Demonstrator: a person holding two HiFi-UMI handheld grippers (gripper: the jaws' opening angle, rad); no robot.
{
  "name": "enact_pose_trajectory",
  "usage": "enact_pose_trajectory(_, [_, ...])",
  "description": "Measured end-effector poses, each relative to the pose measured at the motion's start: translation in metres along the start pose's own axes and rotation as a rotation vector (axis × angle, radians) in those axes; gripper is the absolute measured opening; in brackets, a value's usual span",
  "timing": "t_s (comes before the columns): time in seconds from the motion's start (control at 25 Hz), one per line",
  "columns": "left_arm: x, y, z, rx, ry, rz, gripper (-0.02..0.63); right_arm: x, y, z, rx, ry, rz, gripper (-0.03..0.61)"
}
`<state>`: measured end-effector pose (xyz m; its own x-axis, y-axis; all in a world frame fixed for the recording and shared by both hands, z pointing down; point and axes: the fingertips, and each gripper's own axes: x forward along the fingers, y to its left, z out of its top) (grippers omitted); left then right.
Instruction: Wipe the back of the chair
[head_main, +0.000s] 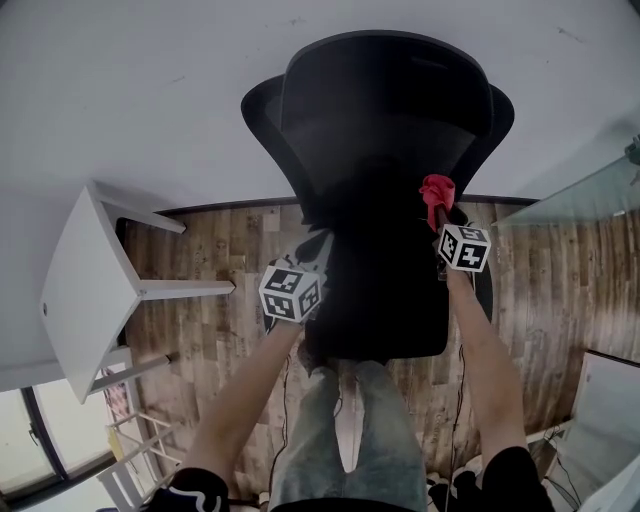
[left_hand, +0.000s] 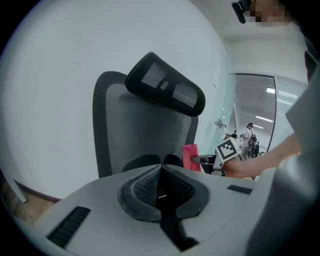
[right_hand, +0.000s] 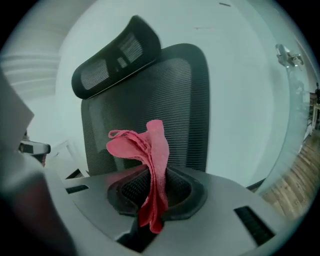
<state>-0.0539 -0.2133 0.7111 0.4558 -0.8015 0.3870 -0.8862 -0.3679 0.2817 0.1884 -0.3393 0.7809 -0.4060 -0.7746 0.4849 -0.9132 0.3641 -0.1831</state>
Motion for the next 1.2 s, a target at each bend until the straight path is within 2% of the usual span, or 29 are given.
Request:
enact_pose_trajectory(0.28, [-0.046, 0.048, -0.009, -0.018, -0.011, 0.029, 0.025, 0.031, 0.13, -0.015, -0.042, 0.033, 0.171, 0.072])
enact_pose_trajectory(0.56, [-0.096, 0.105, -0.015, -0.046, -0.028, 0.068, 0.025, 0.063, 0.216, -0.026, -0.04, 0.055, 0.237, 0.072])
enact_pose_trajectory(0.92, [-0.13, 0.153, -0.028, -0.043, -0.024, 0.065, 0.025, 0.099, 0.281, -0.036, -0.055, 0.074, 0.227, 0.072])
enact_pose_trajectory(1.2, [-0.136, 0.171, -0.028, -0.049, -0.023, 0.058, 0.025, 0.12, 0.293, -0.043, -0.089, 0.093, 0.192, 0.071])
